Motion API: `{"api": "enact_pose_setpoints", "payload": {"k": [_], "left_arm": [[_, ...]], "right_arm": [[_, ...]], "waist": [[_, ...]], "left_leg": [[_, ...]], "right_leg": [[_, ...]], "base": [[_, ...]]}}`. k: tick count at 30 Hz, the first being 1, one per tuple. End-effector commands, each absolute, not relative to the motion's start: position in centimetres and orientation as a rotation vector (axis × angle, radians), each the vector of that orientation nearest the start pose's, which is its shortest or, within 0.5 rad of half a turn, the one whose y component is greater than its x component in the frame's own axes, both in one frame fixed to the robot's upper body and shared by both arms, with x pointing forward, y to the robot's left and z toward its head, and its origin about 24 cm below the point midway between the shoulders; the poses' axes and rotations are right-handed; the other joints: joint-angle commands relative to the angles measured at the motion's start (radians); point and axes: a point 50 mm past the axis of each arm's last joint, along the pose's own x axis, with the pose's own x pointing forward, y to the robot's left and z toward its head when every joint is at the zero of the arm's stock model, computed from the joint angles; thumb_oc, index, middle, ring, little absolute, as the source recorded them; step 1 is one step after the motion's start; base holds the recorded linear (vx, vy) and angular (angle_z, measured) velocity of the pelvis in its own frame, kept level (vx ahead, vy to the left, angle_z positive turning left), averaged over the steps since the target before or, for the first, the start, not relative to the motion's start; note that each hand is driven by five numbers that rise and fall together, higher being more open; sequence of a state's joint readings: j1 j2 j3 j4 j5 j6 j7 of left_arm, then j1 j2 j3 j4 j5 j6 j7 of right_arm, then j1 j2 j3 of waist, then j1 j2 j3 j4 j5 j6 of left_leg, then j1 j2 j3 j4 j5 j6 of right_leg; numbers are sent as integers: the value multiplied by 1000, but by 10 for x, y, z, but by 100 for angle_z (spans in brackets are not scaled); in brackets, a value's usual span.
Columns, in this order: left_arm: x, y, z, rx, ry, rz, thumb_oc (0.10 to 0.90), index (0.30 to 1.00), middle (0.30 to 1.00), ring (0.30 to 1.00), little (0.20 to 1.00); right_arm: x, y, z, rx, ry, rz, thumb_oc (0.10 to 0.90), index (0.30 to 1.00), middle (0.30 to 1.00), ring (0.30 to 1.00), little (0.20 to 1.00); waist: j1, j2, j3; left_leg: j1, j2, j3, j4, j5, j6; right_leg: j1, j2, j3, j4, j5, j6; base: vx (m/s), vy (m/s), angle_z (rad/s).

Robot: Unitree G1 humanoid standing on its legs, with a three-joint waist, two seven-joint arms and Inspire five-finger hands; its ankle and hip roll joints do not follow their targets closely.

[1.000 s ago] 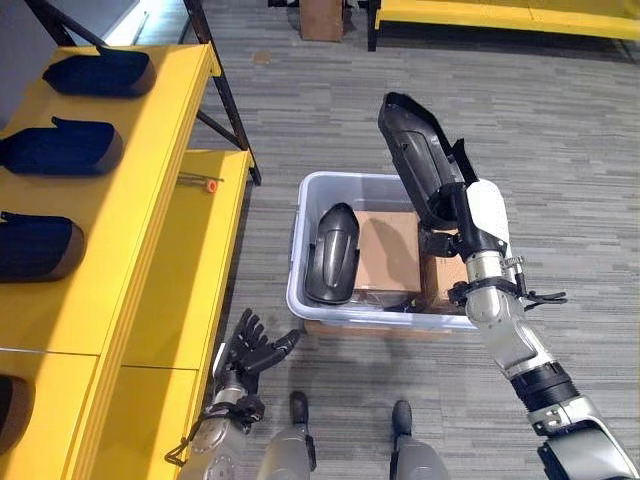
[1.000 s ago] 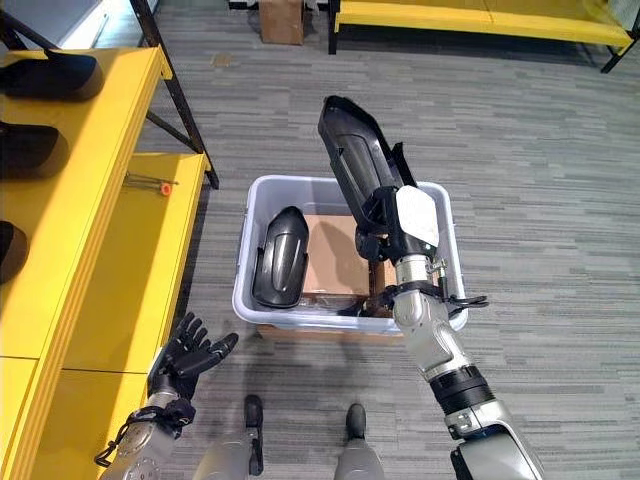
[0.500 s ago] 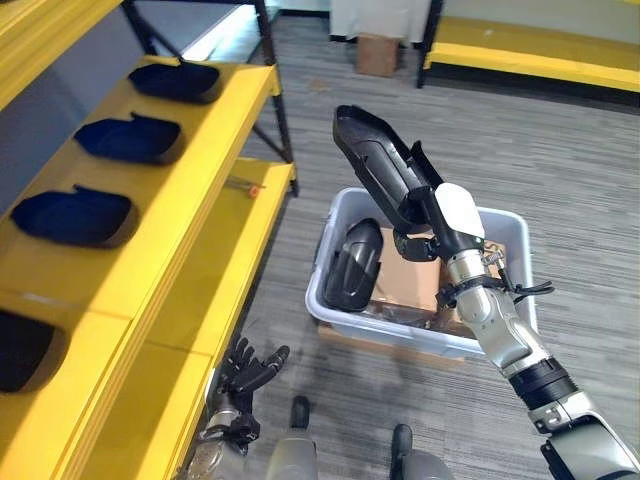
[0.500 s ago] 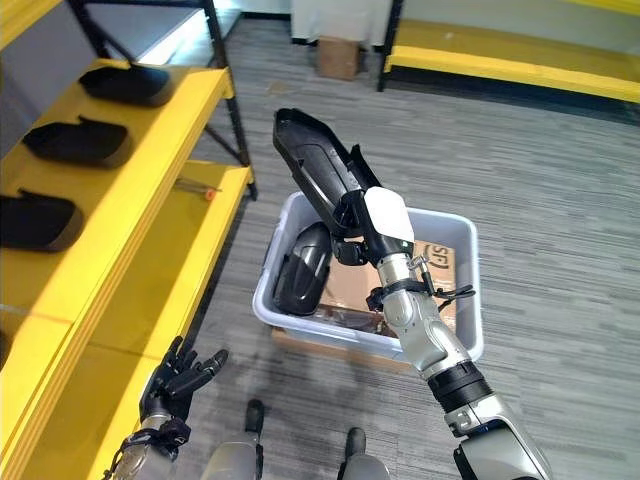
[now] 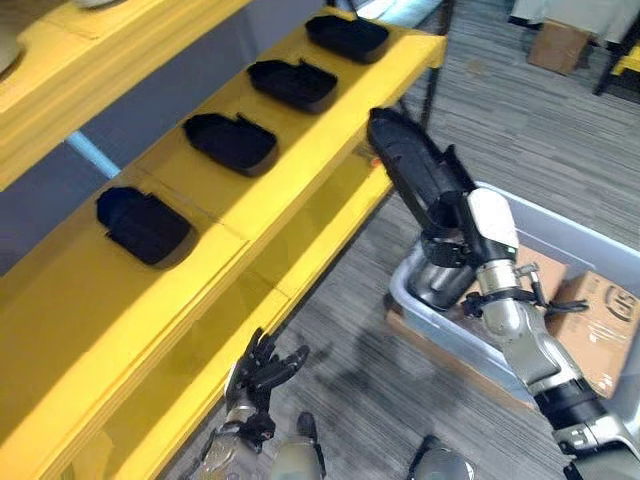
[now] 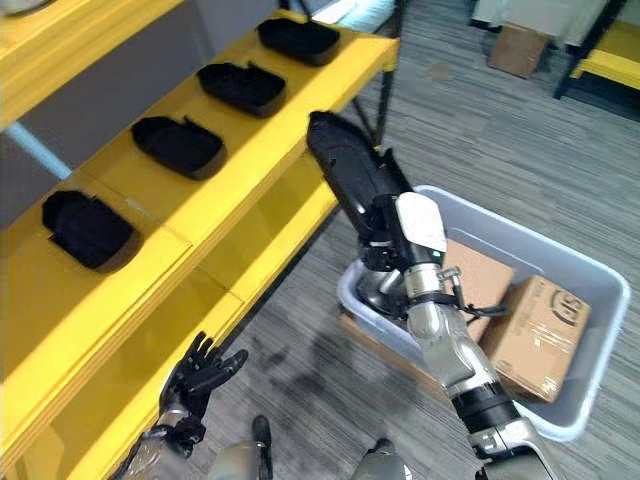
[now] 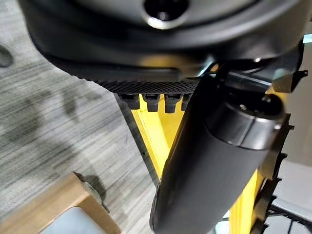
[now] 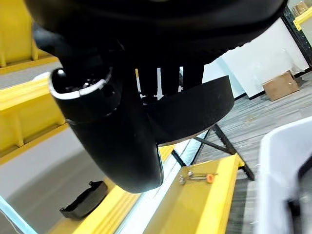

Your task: Move parts from the plastic box to the shelf.

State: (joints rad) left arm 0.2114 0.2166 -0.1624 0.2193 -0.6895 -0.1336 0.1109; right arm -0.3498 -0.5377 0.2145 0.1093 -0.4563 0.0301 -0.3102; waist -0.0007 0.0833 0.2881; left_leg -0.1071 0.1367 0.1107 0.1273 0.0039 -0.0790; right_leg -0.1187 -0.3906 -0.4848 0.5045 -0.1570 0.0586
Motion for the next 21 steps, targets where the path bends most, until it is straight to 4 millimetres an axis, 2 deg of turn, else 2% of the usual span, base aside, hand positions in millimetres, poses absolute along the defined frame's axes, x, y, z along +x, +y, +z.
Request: {"api": "enact_pose_setpoints", "payload": {"k": [1, 4, 8, 9, 10, 14, 20, 21], "left_arm": [[190, 206, -13, -338, 176, 162, 900, 1000, 1000, 1000, 1000], [187, 209, -13, -320, 175, 169, 900, 1000, 1000, 1000, 1000], [183, 212, -17, -314, 190, 200, 900, 1000, 1000, 1000, 1000], [181, 213, -17, -317, 191, 210, 900, 1000, 1000, 1000, 1000], [179, 216, -18, -325, 186, 232, 900, 1000, 1000, 1000, 1000], [180, 218, -16, -325, 177, 240, 900, 1000, 1000, 1000, 1000], [179, 222, -14, -310, 169, 256, 900, 1000, 1000, 1000, 1000], [179, 225, -13, -298, 167, 265, 900, 1000, 1000, 1000, 1000]], "right_arm": [[310, -181, 195, -885, -696, -242, 400, 300, 300, 300, 300], [311, -180, 192, -883, -683, -236, 400, 300, 300, 300, 300], [313, -174, 187, -875, -660, -210, 400, 300, 300, 300, 300], [313, -172, 186, -876, -656, -199, 400, 300, 300, 300, 300], [313, -170, 184, -863, -650, -184, 400, 300, 300, 300, 300], [314, -167, 185, -855, -654, -181, 400, 300, 300, 300, 300], [313, -162, 186, -839, -663, -174, 400, 300, 300, 300, 300], [313, -160, 185, -833, -661, -167, 400, 300, 300, 300, 300]], "waist": [[34, -23, -113], [44, -34, -119], [57, -60, -136], [62, -69, -142], [72, -95, -156], [83, -123, -170], [98, -143, -172], [95, -147, -167]], "left_leg": [[21, 46, -10, -25, -46, 6], [15, 10, -12, -16, -69, 20], [28, -30, -18, -22, -91, 42], [32, -40, -18, -27, -97, 48], [22, -65, -12, -17, -97, 66], [3, -91, -22, 32, -127, 81], [2, -141, -18, 76, -165, 115], [17, -159, -16, 61, -162, 132]], "right_leg": [[-42, 26, 25, -179, 105, 51], [-33, -11, 21, -202, 139, 75], [-18, -32, 19, -235, 175, 99], [-14, -36, 22, -245, 183, 106], [-7, -53, 9, -273, 225, 109], [17, -73, 16, -313, 268, 127], [30, -114, 28, -327, 337, 149], [17, -132, 56, -292, 373, 154]], "base": [[-11, 203, 24], [-1, 201, 38], [16, 140, 10], [-32, 179, 7], [-31, 161, 8], [-2, 105, 9], [7, 157, 9], [-9, 211, 5]]}}
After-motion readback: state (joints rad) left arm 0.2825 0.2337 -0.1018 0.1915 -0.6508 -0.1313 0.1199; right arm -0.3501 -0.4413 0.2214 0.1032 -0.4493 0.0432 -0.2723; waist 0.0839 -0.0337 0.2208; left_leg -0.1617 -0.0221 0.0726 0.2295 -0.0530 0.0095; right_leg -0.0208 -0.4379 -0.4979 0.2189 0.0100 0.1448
